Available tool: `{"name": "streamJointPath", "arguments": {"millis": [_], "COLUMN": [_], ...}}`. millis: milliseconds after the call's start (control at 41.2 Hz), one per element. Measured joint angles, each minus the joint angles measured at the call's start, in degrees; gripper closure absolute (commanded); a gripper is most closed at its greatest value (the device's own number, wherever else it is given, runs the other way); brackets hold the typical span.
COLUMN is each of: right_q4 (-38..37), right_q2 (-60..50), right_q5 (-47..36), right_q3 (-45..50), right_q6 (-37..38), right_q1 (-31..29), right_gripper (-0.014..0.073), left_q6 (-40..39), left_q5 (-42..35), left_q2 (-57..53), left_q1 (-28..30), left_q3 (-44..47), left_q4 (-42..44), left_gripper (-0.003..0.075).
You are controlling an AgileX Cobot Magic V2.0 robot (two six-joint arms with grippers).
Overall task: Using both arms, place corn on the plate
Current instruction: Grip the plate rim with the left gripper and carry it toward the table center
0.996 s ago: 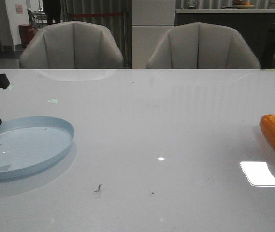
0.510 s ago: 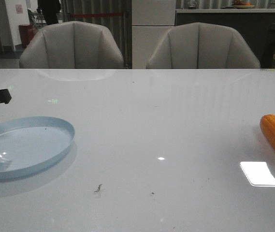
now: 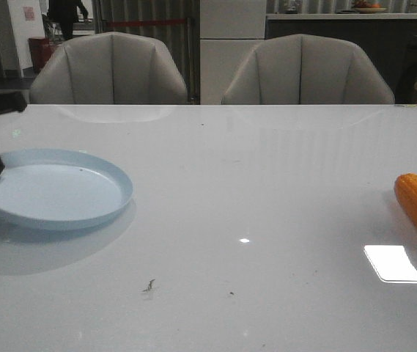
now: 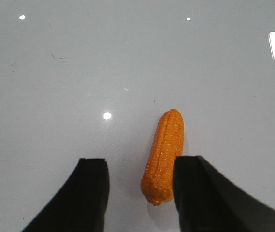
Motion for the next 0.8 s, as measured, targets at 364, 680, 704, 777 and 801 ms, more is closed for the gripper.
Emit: {"name": "streamJointPath", "arguments": {"millis": [364,680,704,777,801], "right_q4": [0.0,0.0,0.0,0.0,0.0], "right_q2": [0.0,0.0,0.0,0.0,0.0], "right_q5": [0.0,0.0,0.0,0.0,0.0], "right_q3": [0.0,0.0,0.0,0.0,0.0], "right_q6": [0.0,0.0,0.0,0.0,0.0], "right_q1": [0.0,0.0,0.0,0.0,0.0], "right_gripper": [0.0169,0.0169,0.0169,0.0169,0.0169], "left_q6": [0.0,0.0,0.0,0.0,0.0], "left_q5": [3.7,-0.8,-1.1,-1.6,-1.6], "left_q2": [0.2,0.3,0.3,0.7,0.9], "left_q1": [-4.9,-13.6,-14.3,-15.8,-16.2], "left_q3": [-12.5,-12.6,-12.6,-12.7,-12.7], "left_q4": [-9.4,-11.2,-11.2,-11.2,-11.2], "left_gripper": [0.0617,0.0617,0.0617,0.0617,0.0617]}}
